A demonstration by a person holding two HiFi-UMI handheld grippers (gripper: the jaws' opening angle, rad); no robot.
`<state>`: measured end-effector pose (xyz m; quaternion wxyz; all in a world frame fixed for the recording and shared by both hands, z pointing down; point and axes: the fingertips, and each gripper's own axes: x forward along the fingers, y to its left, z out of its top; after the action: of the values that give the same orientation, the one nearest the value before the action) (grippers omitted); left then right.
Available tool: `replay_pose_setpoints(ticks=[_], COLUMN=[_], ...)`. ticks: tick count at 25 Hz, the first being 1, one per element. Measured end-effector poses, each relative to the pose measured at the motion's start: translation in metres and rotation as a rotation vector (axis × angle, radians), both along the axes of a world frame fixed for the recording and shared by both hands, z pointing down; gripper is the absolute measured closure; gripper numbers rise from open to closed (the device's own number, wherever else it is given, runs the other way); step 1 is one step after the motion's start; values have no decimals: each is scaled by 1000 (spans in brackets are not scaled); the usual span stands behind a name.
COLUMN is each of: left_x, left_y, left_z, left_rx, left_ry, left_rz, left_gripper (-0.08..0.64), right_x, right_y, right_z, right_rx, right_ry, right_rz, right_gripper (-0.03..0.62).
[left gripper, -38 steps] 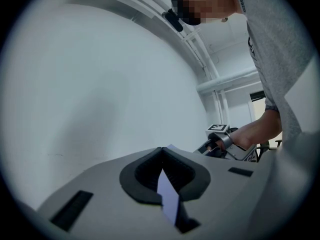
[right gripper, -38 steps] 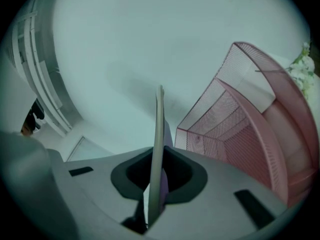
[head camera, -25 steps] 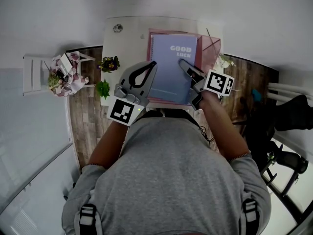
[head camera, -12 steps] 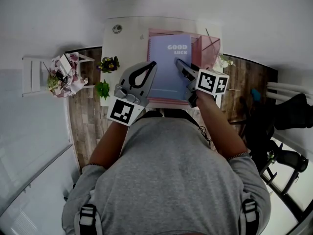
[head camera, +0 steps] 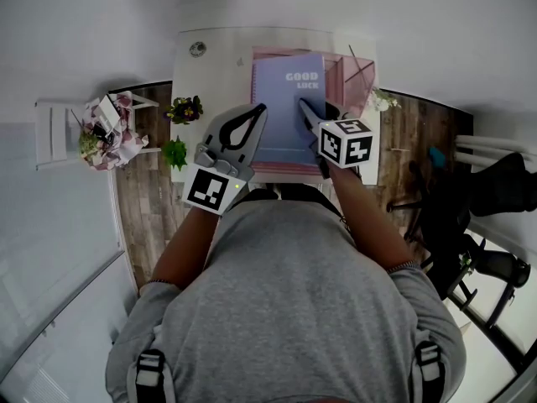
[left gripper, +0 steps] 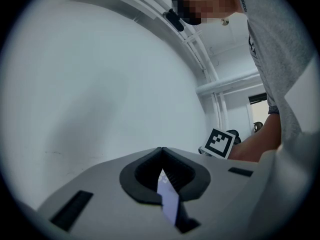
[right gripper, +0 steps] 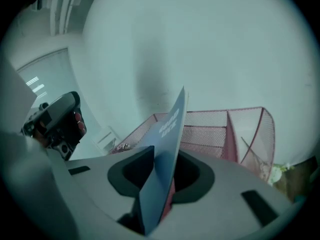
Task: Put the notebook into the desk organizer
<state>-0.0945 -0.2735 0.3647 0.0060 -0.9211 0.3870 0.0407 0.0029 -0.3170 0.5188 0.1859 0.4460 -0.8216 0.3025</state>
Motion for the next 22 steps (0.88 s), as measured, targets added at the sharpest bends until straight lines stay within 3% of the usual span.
replay_pose_setpoints(ticks=[5, 10, 12, 22], left_x=[1, 0, 0, -6], left_y=[3, 7, 9, 20], left_z=[-3, -4, -4, -5], left_rx=[8, 15, 17, 25], left_ry=[4, 7, 7, 9], left_rz=[12, 25, 30, 53], left_gripper=[540, 540, 540, 540], right_x=[-1, -10, -12, -3], right_y=[0, 3, 4, 5], right_z=[8, 10, 8, 7], right_rx=[28, 70, 88, 104], right_ry=[125, 261, 301, 390], right_rz=[-18, -82, -99, -67], right_gripper=[485, 344, 328, 244])
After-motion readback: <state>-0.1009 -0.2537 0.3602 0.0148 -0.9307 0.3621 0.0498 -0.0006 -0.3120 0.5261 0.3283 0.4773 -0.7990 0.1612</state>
